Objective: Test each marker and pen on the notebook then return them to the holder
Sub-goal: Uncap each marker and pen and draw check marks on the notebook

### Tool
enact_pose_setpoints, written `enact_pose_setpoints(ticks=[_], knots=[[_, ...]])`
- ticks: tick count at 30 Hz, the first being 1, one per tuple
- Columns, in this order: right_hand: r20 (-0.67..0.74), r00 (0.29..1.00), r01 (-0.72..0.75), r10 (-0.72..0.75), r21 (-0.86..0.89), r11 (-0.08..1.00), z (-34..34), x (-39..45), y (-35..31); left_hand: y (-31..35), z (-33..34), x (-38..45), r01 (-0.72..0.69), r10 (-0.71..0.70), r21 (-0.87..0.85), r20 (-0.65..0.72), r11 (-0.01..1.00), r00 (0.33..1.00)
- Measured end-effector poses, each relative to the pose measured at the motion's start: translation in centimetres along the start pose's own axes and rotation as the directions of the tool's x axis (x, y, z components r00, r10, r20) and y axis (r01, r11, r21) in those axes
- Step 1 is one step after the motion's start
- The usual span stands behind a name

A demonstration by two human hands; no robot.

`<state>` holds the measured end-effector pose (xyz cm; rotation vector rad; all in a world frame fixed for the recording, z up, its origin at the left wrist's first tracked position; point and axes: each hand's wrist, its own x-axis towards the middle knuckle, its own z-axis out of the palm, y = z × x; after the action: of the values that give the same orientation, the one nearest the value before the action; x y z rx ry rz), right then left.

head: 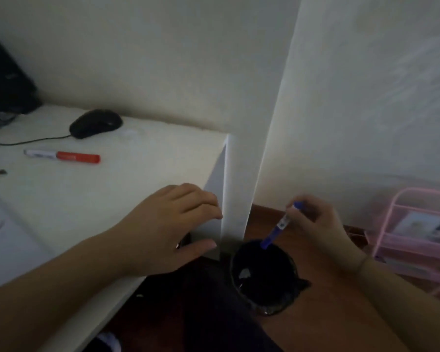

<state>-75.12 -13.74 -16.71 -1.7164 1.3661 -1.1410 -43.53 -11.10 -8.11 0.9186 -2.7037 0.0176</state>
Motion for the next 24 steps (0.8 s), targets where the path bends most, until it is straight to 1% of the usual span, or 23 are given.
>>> enact_pose_setpoints(ticks=[4, 6, 10, 12, 14, 16, 17, 19, 20, 22, 24], knots=[[-0.01, 0.996, -0.085, 0.084, -0.111, 0.99, 0.6, -1.8, 3.2, -0.1, 0.4, 0.1, 0.036, -0.036, -0.069, 0.002, 0.997, 0.999], [-0.023, 0.996, -0.09, 0.087, -0.132, 0.987, 1.0, -1.9, 3.5, -0.3, 0.5, 0.0, 0.051, -0.052, -0.095, -0.006, 0.994, 0.999], [-0.027, 0.998, -0.053, 0.05, -0.119, 0.991, 1.9, -0.5, 2.6, -0.4, 0.5, -0.1, 0.055, -0.058, -0.084, -0.026, 0.995, 0.998], [-0.023, 0.999, -0.03, 0.028, -0.067, 0.997, 2.6, 0.5, 1.4, -0.5, 0.2, -0.2, 0.072, -0.076, -0.057, -0.069, 0.996, 0.995], [-0.036, 0.999, 0.016, -0.016, 0.016, 1.0, 3.6, 1.6, -0.8, -1.0, -1.0, -0.6, 0.156, -0.16, -0.035, -0.148, 0.987, 0.976], [-0.054, 0.996, 0.07, -0.064, 0.104, 0.992, 5.0, 2.7, -3.5, -2.0, -2.8, -1.7, 0.304, -0.301, -0.018, -0.216, 0.952, 0.929], [-0.059, 0.993, 0.112, -0.104, 0.153, 0.982, 5.8, 3.3, -5.1, -2.9, -3.7, -2.5, 0.387, -0.379, -0.014, -0.229, 0.922, 0.897], [-0.069, 0.981, 0.191, -0.179, 0.237, 0.953, 8.0, 4.5, -8.1, -4.8, -5.3, -5.0, 0.553, -0.543, -0.013, -0.204, 0.833, 0.814], [-0.066, 0.974, 0.226, -0.216, 0.268, 0.937, 9.1, 5.0, -9.7, -5.8, -6.0, -6.7, 0.631, -0.622, -0.009, -0.181, 0.776, 0.762], [-0.015, 0.956, 0.283, -0.294, 0.322, 0.903, 12.0, 5.9, -12.9, -7.4, -7.1, -10.7, 0.766, -0.755, 0.032, -0.152, 0.642, 0.638], [0.063, 0.919, 0.344, -0.39, 0.356, 0.869, 15.5, 6.6, -16.3, -8.5, -8.0, -15.0, 0.844, -0.83, 0.065, -0.156, 0.532, 0.535]])
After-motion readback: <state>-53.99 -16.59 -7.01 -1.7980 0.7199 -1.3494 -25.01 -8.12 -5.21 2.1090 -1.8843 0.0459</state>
